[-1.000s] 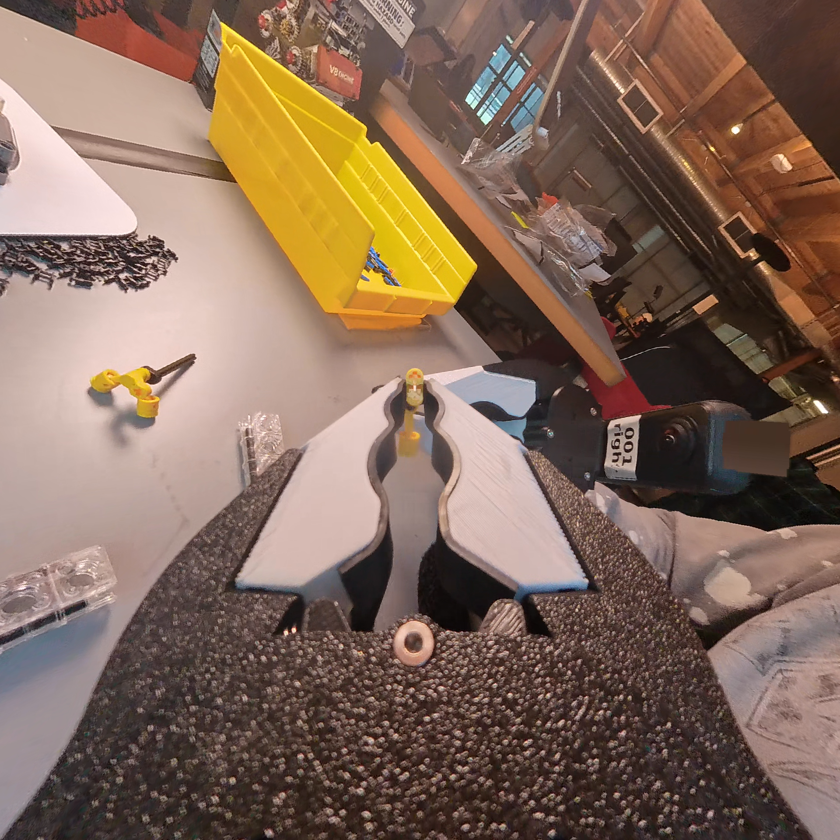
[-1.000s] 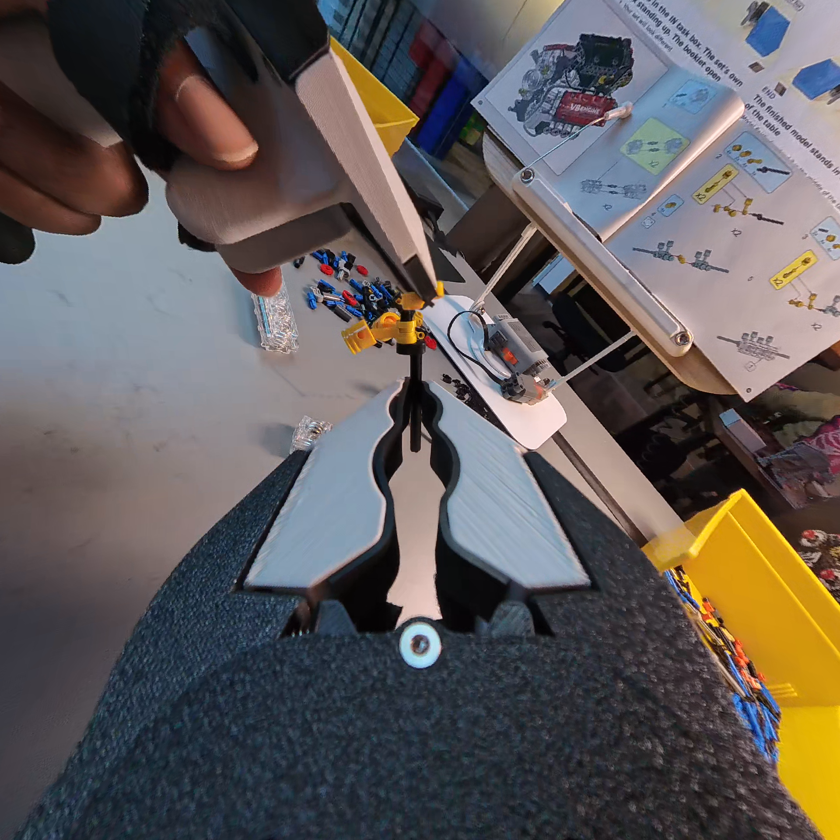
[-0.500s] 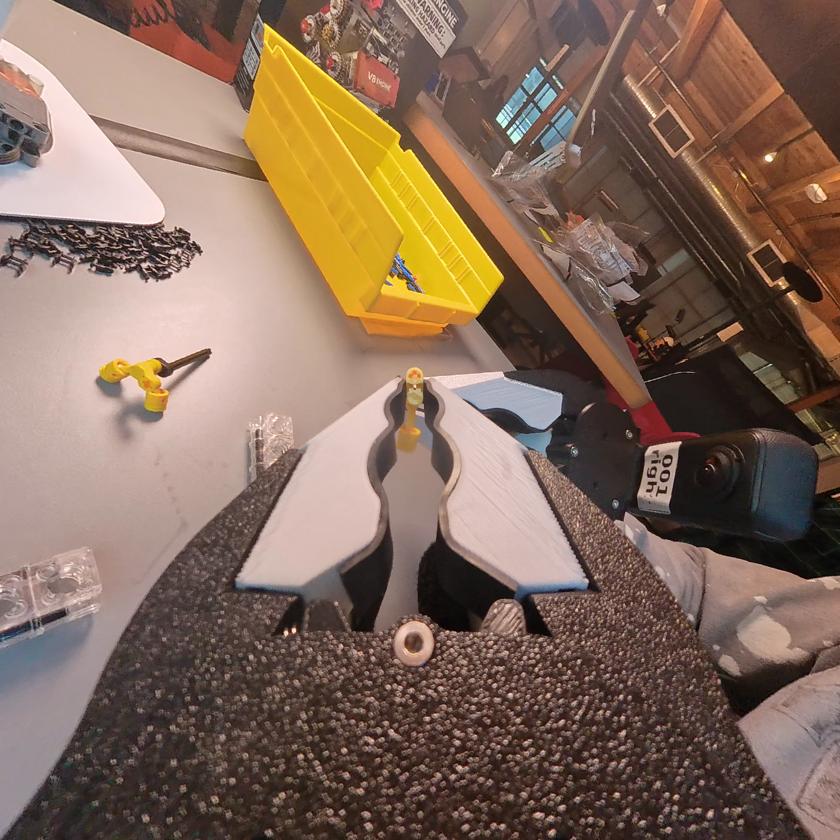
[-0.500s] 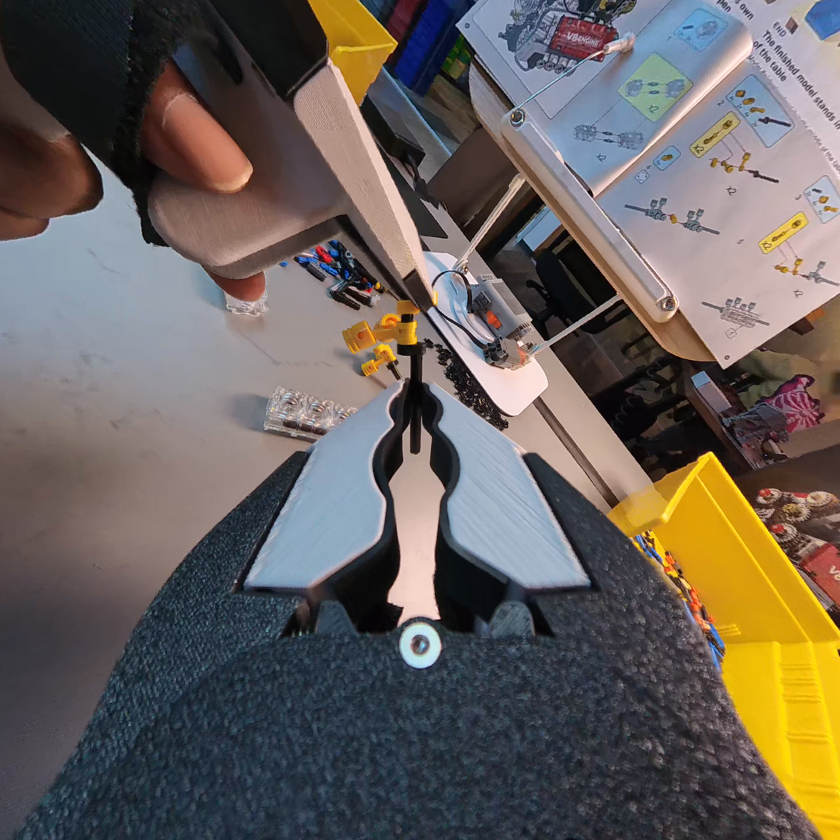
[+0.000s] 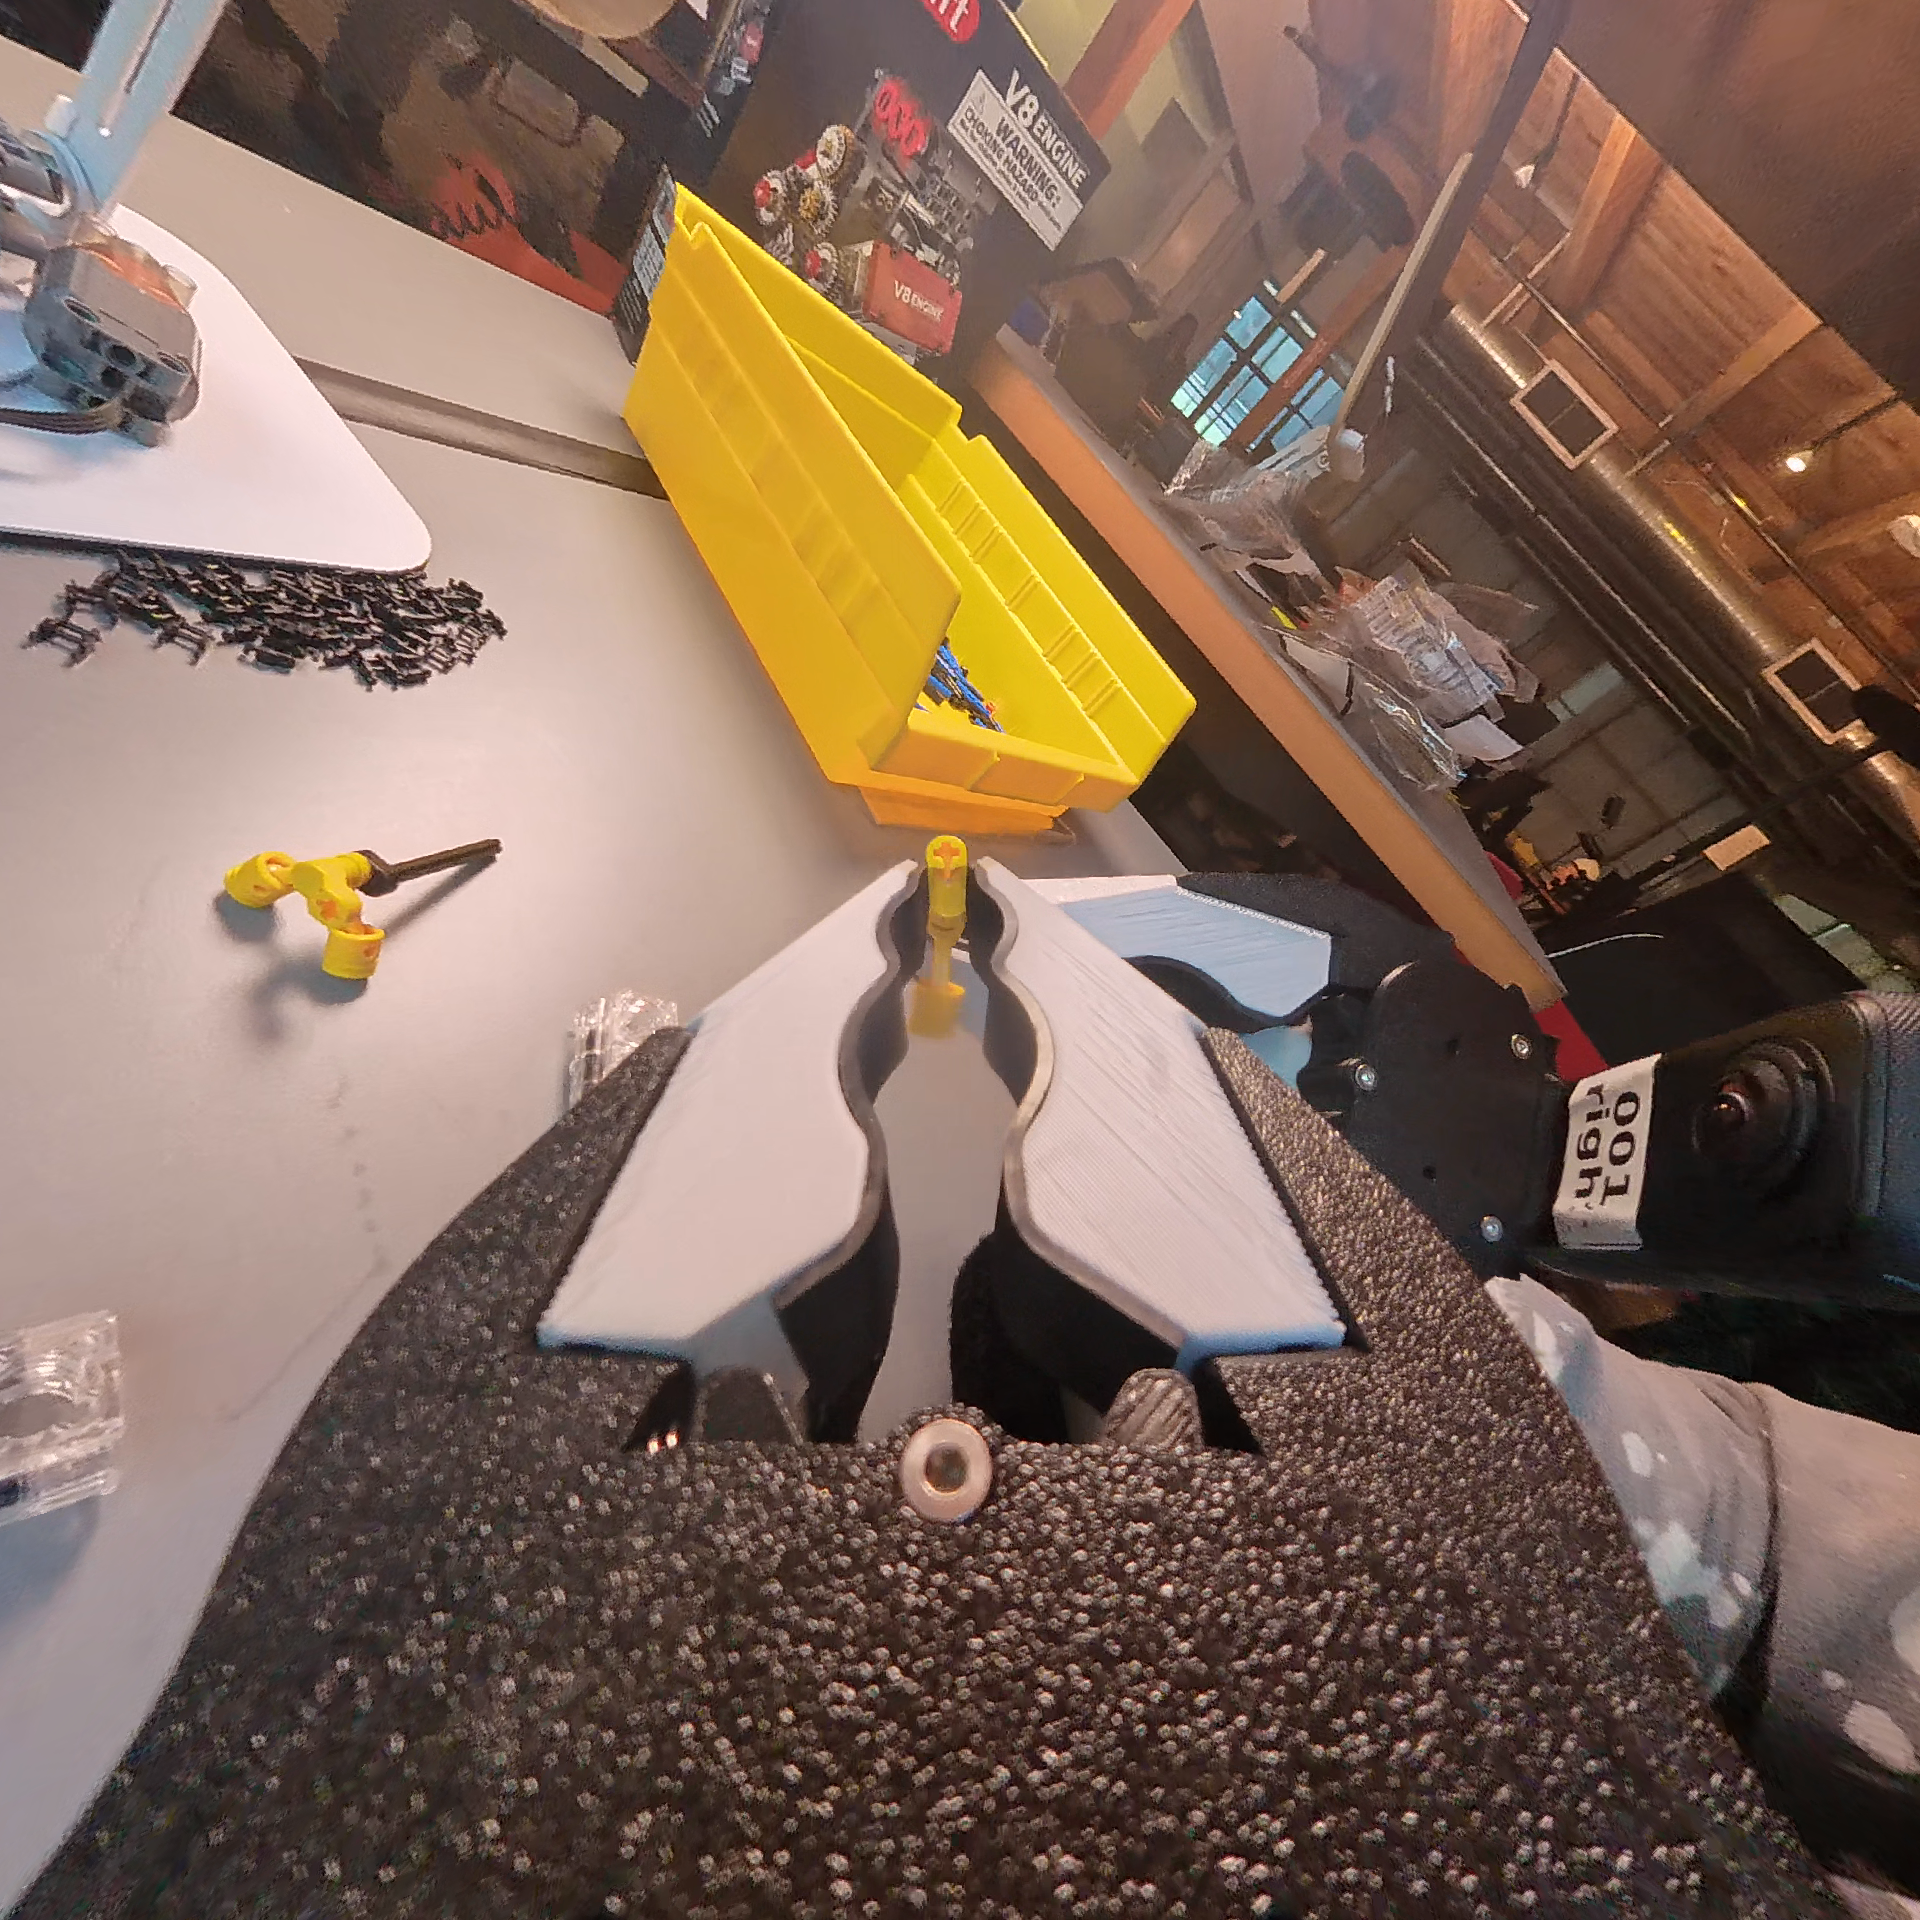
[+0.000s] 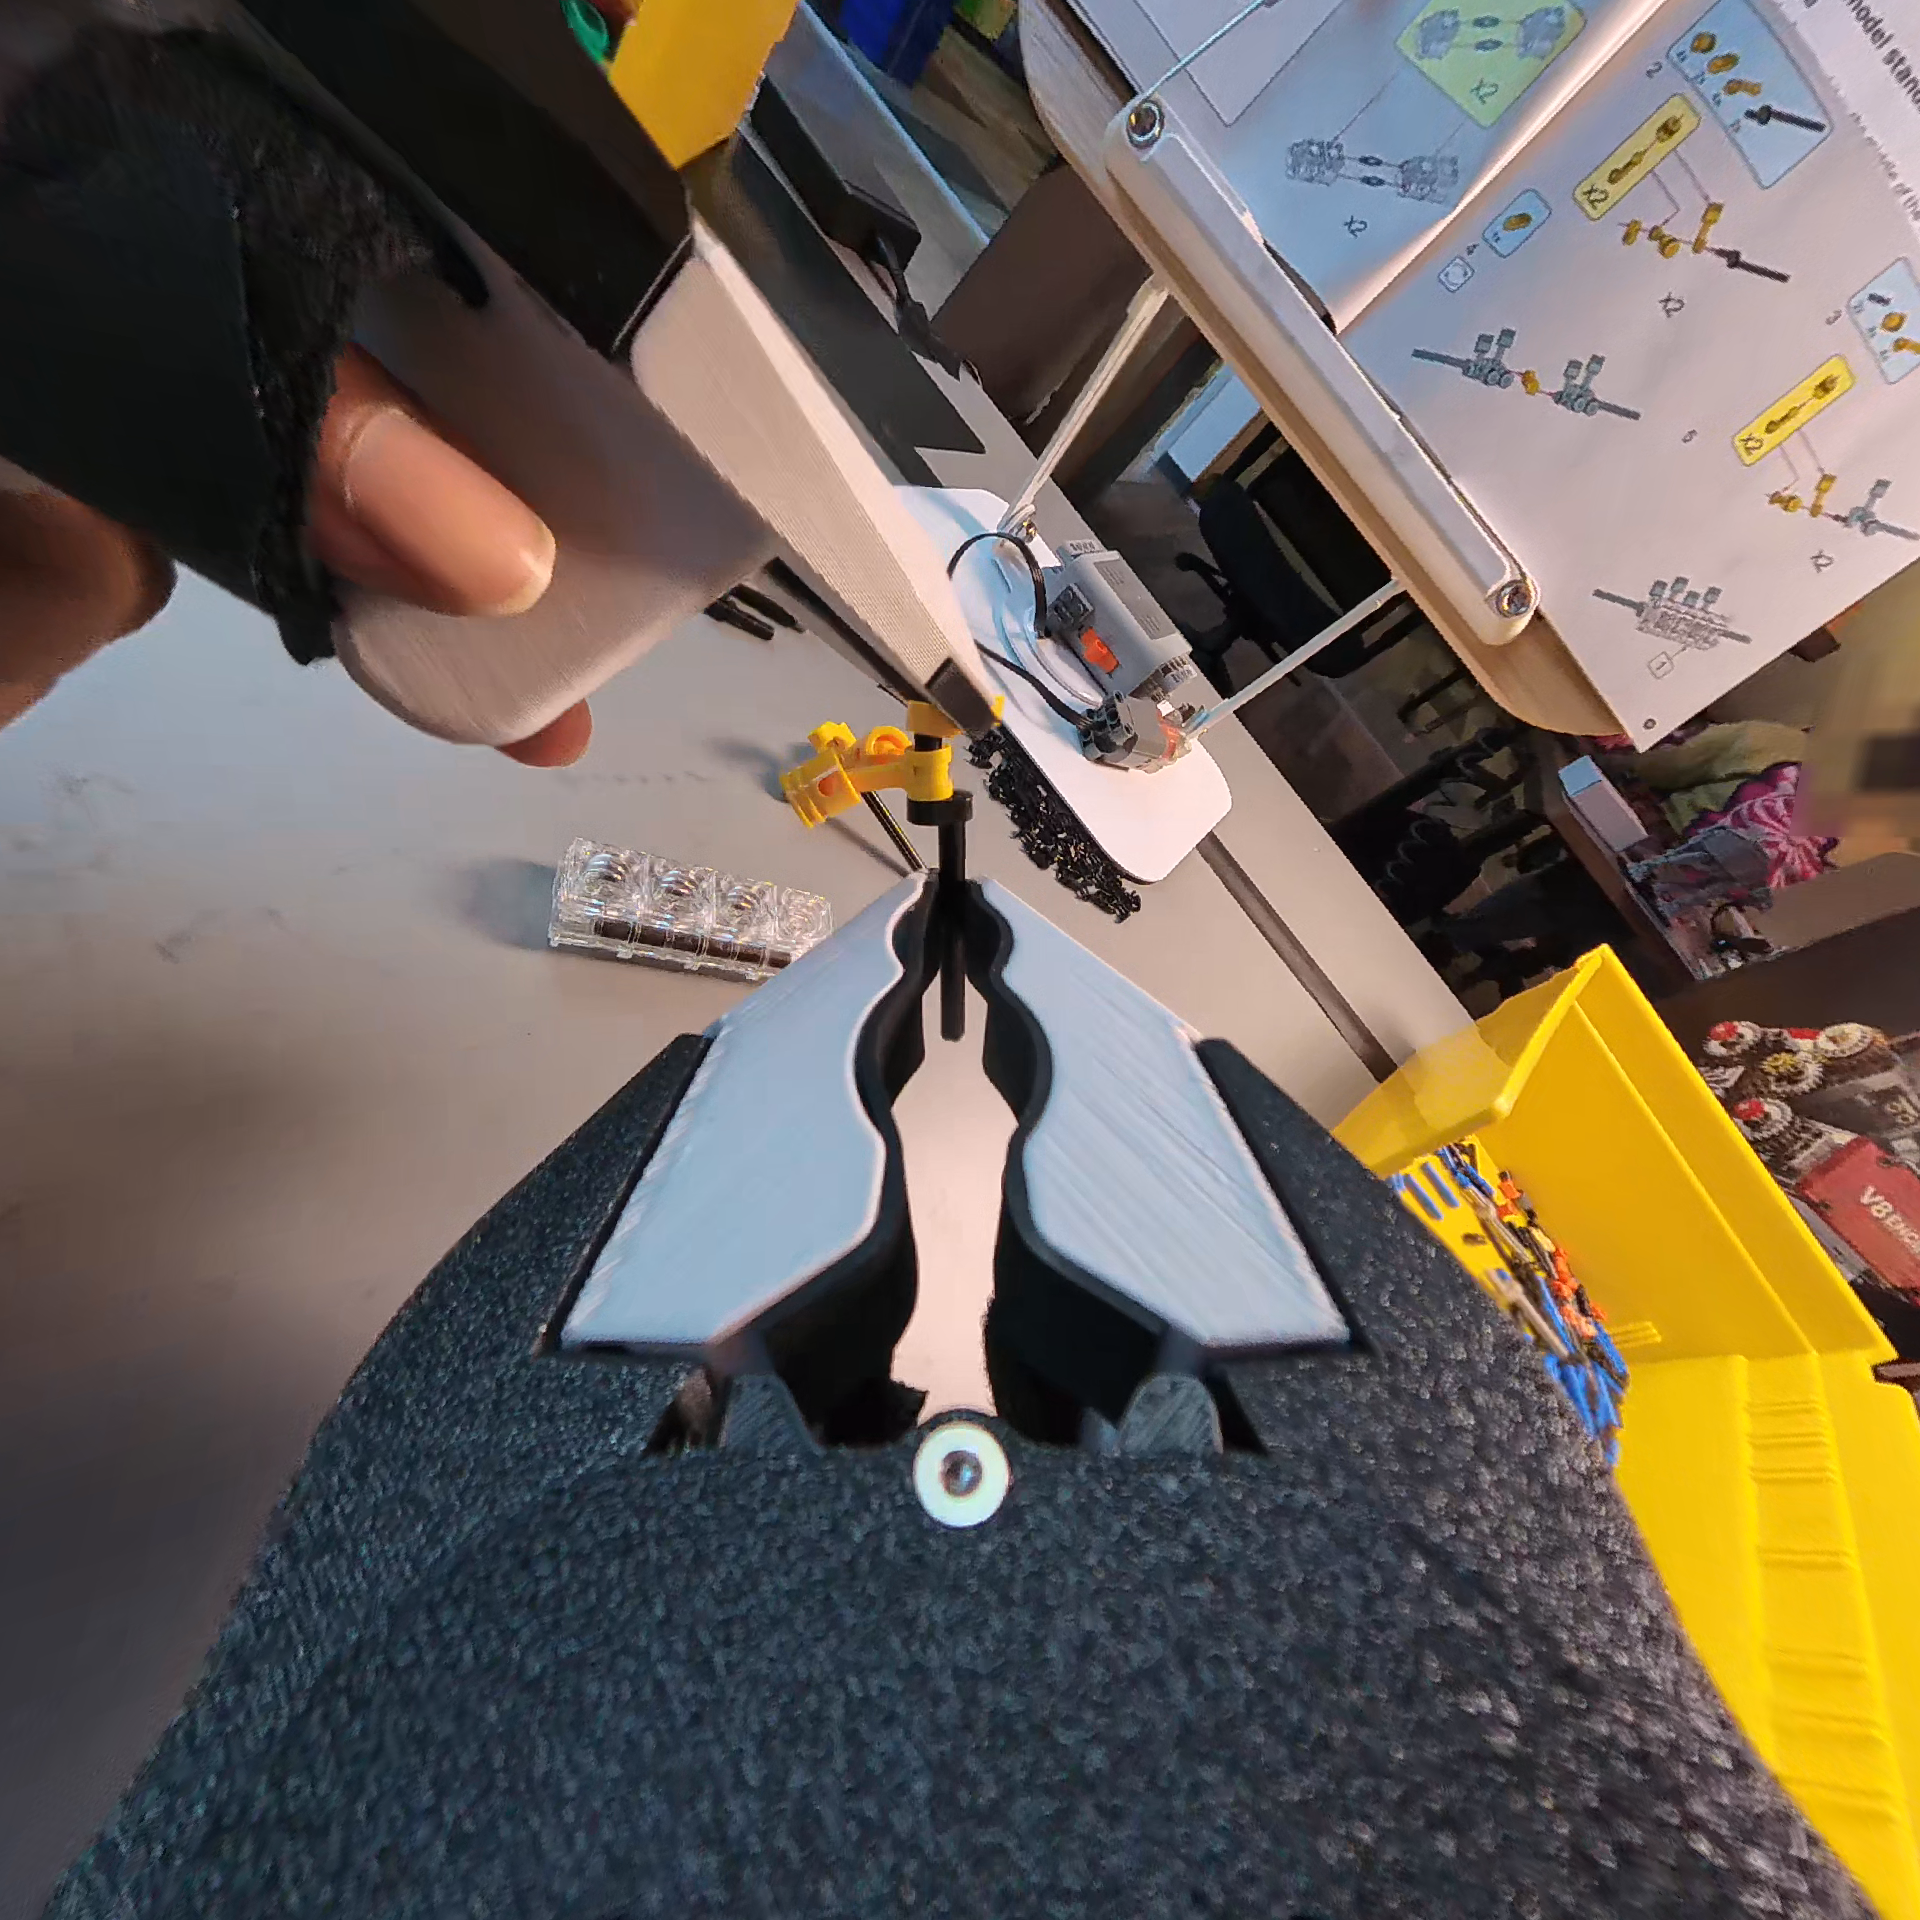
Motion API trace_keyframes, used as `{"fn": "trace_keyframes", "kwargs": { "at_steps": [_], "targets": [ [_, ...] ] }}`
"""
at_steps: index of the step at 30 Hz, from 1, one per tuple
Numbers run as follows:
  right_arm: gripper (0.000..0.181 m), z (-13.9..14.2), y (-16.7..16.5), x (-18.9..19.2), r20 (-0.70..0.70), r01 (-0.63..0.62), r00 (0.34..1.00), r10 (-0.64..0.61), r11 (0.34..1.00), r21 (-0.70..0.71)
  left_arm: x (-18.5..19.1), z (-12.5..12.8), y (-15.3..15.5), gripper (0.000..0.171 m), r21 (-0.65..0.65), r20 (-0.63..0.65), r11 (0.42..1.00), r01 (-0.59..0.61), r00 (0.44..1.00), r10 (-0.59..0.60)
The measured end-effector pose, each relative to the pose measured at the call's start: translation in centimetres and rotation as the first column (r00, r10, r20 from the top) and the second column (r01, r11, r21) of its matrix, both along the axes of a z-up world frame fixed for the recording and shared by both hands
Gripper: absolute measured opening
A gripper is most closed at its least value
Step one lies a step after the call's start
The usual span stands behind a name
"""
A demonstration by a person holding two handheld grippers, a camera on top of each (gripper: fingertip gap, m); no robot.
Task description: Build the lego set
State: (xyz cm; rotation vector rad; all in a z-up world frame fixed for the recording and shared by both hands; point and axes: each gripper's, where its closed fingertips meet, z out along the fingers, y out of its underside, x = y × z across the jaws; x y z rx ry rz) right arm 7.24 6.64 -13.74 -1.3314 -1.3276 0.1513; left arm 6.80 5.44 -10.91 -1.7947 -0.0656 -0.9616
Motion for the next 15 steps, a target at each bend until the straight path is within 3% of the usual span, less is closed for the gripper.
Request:
{"fn": "trace_keyframes", "kwargs": {
  "at_steps": [8, 15],
  "targets": [
    [0.0, 0.1, 0.8, 0.7, -0.071, 0.041, 0.996, -0.048, 0.994, -0.099, 0.9, 0.4, 1.1, 0.007, 0.083, 0.066, 0.992, -0.093, 0.994, 0.088],
    [0.001, 0.0, 0.8, 0.9, -0.156, 0.026, 0.986, -0.065, 0.97, -0.242, 1.7, 0.6, 1.3, 0.007, 0.165, 0.011, 0.979, -0.118, 0.993, 0.118]
  ]
}}
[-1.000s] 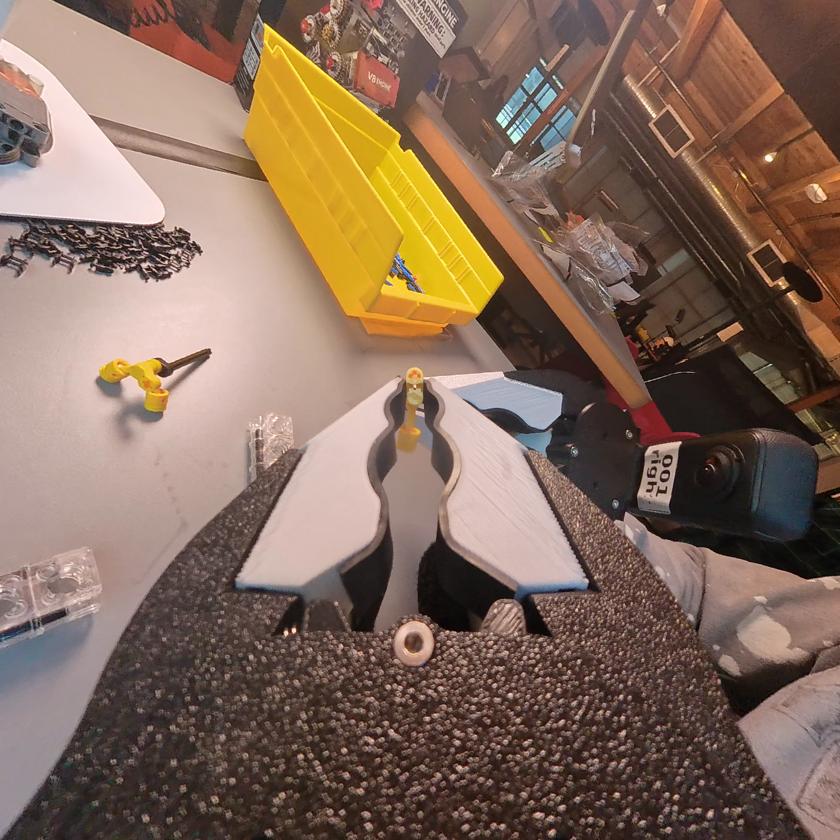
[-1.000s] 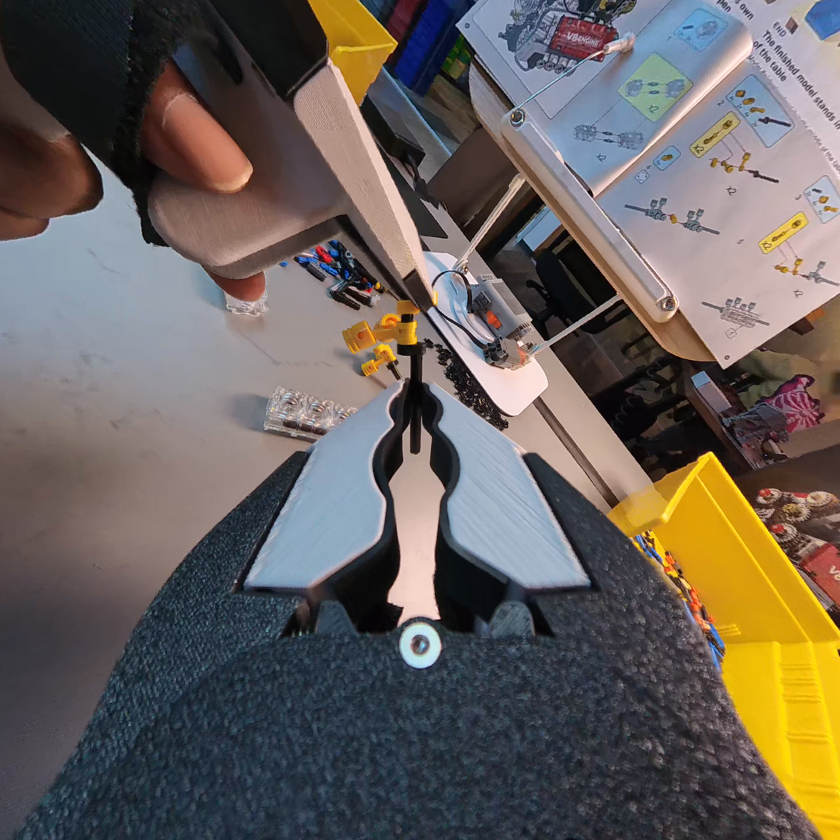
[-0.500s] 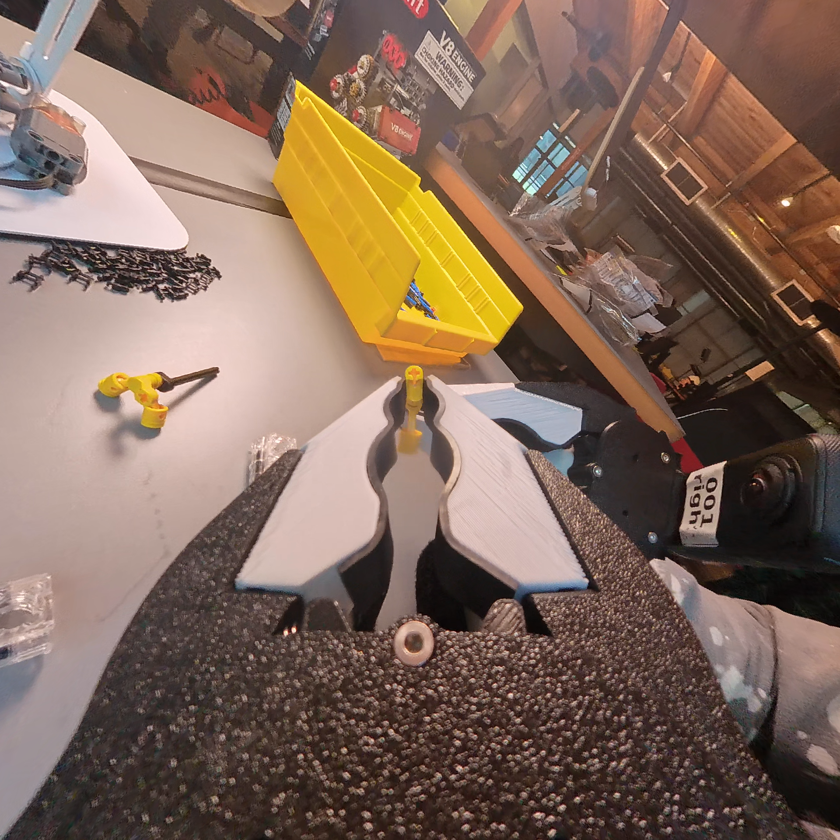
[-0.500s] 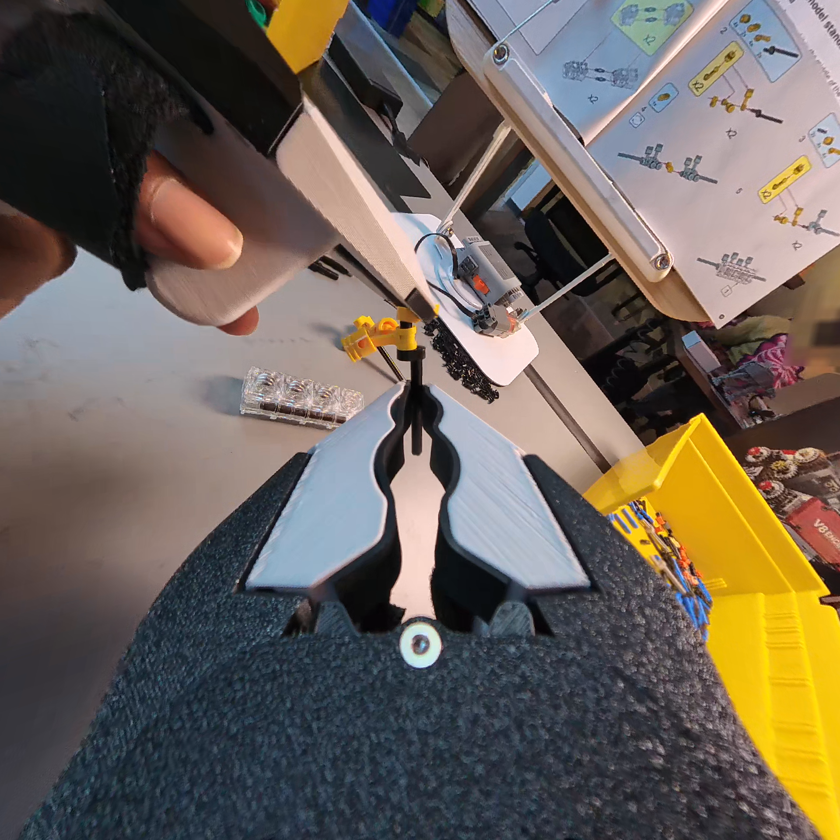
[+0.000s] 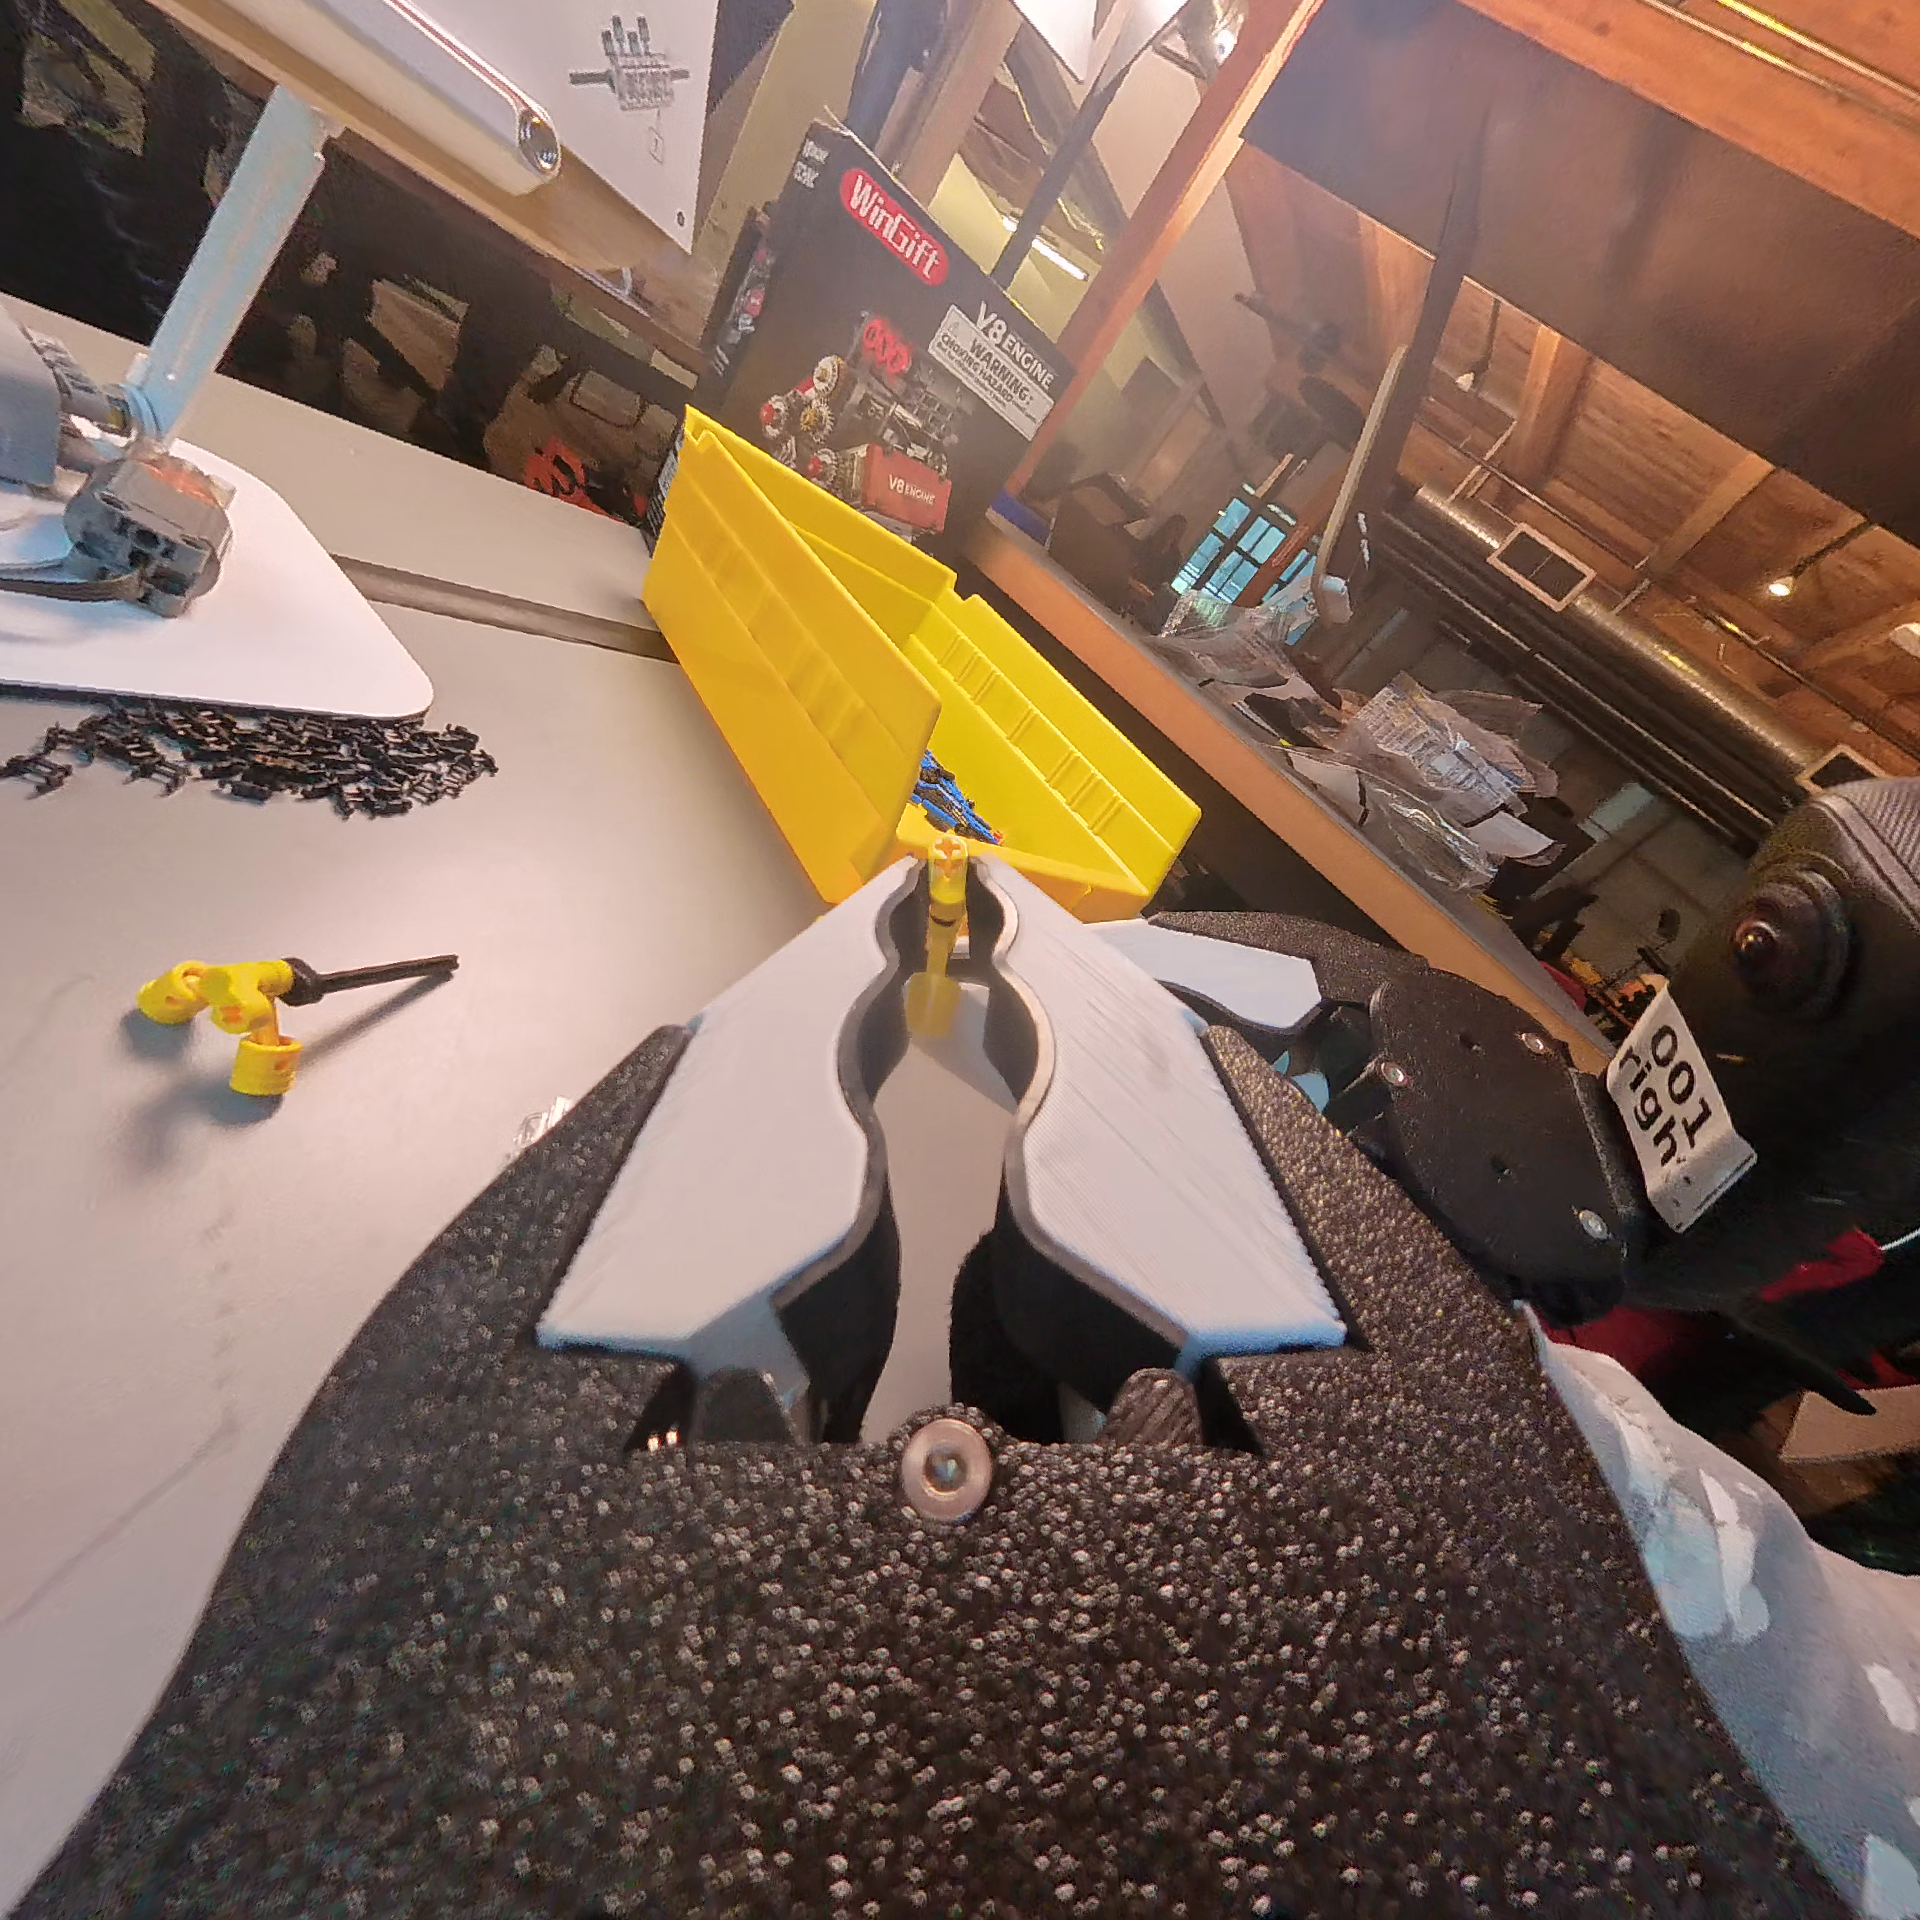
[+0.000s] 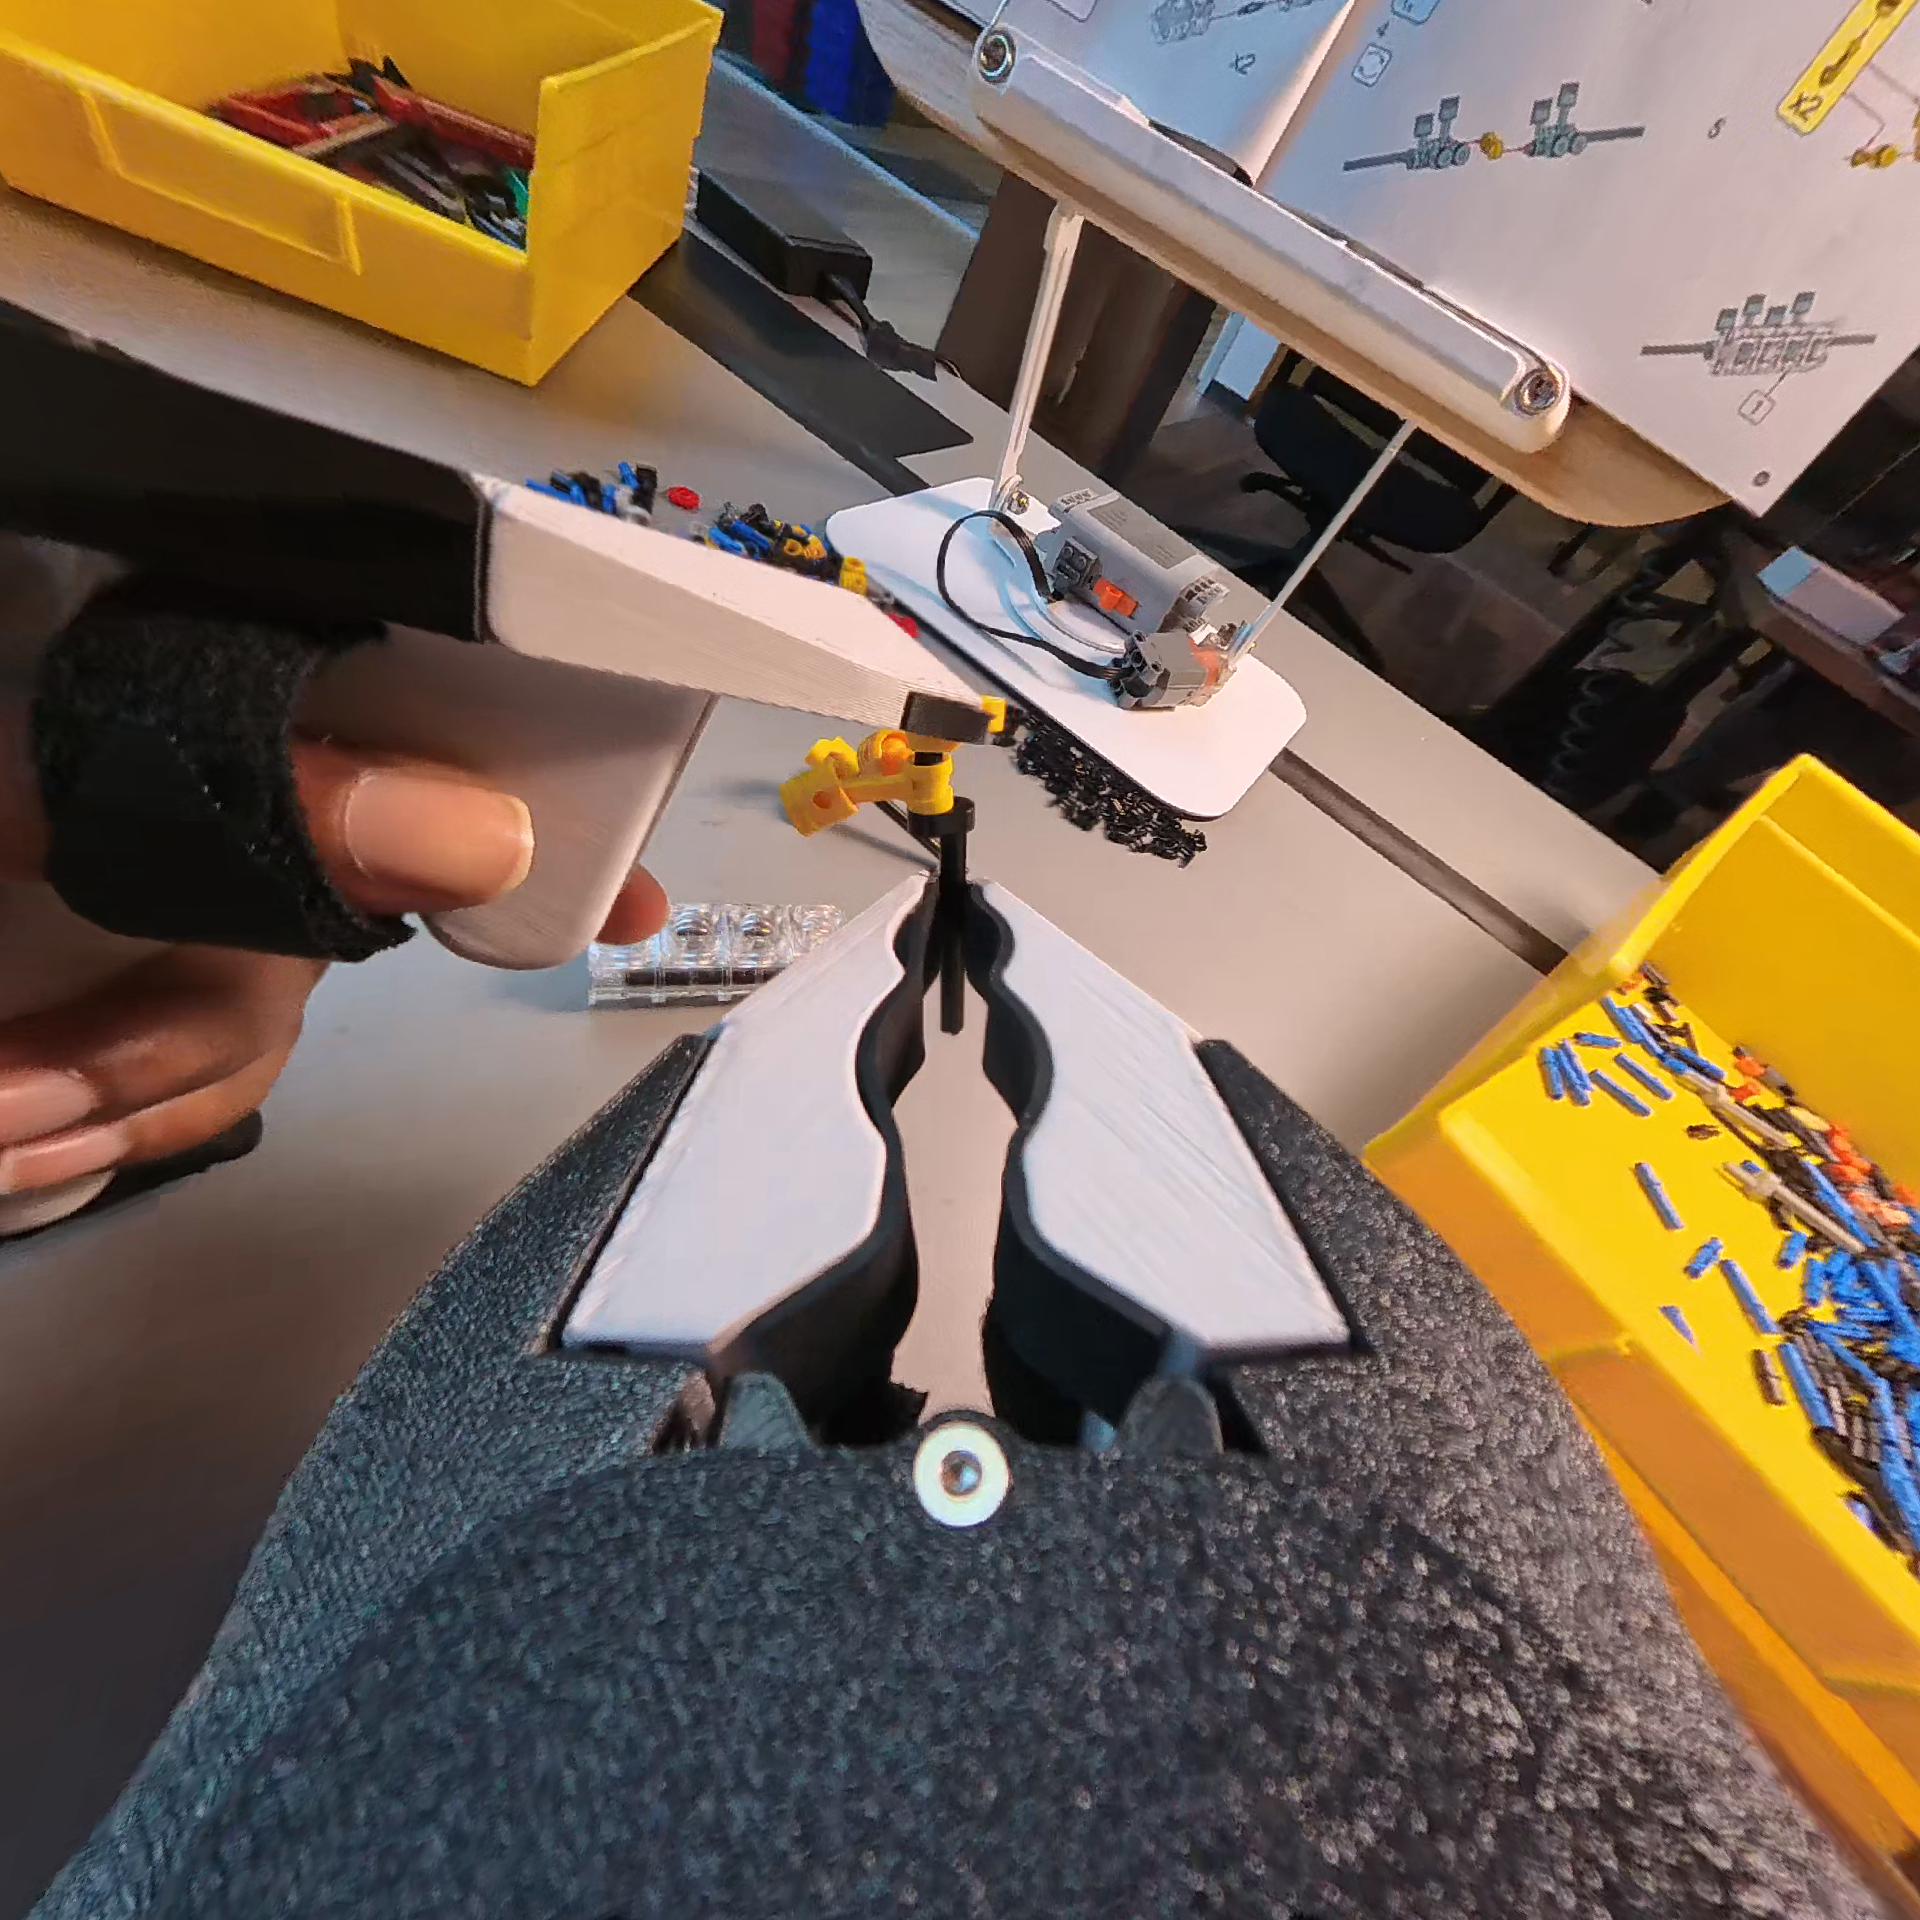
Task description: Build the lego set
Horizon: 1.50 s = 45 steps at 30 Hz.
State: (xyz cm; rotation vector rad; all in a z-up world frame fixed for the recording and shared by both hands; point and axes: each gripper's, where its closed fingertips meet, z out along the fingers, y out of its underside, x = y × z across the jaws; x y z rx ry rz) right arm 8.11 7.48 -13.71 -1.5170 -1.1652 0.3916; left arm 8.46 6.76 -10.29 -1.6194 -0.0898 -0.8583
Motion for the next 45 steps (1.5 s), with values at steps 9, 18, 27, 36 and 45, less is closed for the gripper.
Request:
{"fn": "trace_keyframes", "kwargs": {
  "at_steps": [9, 18, 27, 36, 45],
  "targets": [
    [0.001, 0.6, -0.4, -0.2, -0.16, -0.06, 0.987, 0.033, 0.984, -0.169, 1.8, 0.8, -0.3, 0.008, 0.122, -0.122, 0.992, 0.032, 0.992, -0.017],
    [0.001, 0.8, -1.2, -0.6, -0.21, -0.127, 0.974, 0.078, 0.965, -0.229, 1.4, 1.0, -0.8, 0.008, 0.183, -0.293, 0.98, 0.081, 0.956, -0.024],
    [0.0, 0.9, -1.9, -0.9, -0.247, -0.174, 0.963, 0.105, 0.944, -0.279, 1.1, 1.0, -1.1, 0.008, 0.242, -0.303, 0.962, 0.124, 0.952, -0.046],
    [0.001, 0.3, -2.1, -1.1, -0.202, -0.189, 0.971, 0.132, 0.936, -0.297, 0.8, 0.9, -1.4, 0.009, 0.21, -0.309, 0.967, 0.148, 0.948, -0.078],
    [0.001, 0.0, -2.5, -1.2, -0.168, -0.195, 0.974, 0.152, 0.939, -0.282, 0.4, 0.6, -2.4, 0.015, 0.192, -0.344, 0.967, 0.168, 0.934, -0.094]
  ]
}}
